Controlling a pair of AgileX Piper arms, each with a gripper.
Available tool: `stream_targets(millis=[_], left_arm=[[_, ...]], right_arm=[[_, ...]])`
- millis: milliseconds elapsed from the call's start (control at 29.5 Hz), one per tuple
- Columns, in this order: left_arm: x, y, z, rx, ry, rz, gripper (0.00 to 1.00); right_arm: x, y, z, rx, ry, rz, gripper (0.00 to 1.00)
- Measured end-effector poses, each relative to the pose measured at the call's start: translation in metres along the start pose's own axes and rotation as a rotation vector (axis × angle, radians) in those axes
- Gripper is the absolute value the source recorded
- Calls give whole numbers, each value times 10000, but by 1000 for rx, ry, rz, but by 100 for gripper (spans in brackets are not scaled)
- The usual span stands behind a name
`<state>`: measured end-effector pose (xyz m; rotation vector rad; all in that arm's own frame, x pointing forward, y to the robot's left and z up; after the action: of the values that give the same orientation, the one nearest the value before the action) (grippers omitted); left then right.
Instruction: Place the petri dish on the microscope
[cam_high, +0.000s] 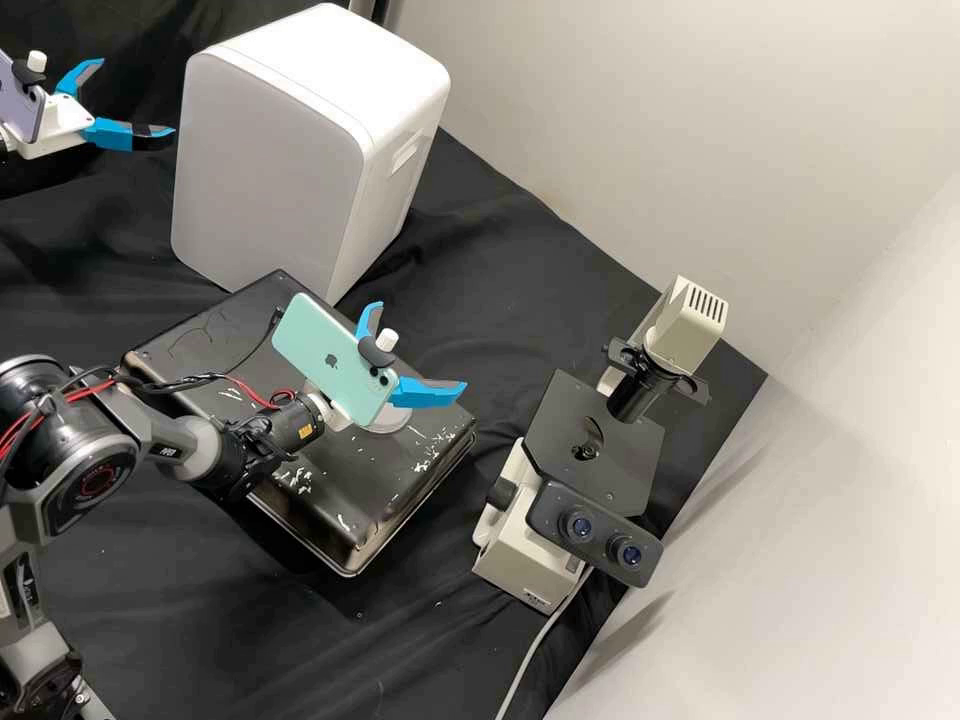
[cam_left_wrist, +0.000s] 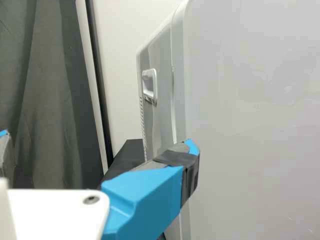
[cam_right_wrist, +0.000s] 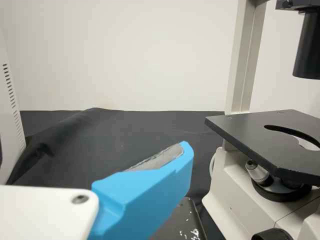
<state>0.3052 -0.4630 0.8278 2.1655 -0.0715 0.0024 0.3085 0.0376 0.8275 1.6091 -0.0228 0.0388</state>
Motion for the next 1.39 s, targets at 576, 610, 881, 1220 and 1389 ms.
stream_targets(millis=[576, 610, 881, 1220, 1389], left_arm=[[-16, -21, 60, -24, -23, -9, 100], [-27, -29, 79, -31, -30, -13, 100], [-279, -58, 392, -42, -186, -25, 100], [-798, -358, 681, 5, -452, -84, 100], [-1053, -448, 789, 13, -541, -136, 100]], right_arm=[[0, 0, 0, 0, 0, 0, 100], [0, 0, 0, 0, 0, 0, 100], [0, 0, 0, 0, 0, 0, 100], [0, 0, 0, 0, 0, 0, 100], [0, 0, 0, 0, 0, 0, 100]])
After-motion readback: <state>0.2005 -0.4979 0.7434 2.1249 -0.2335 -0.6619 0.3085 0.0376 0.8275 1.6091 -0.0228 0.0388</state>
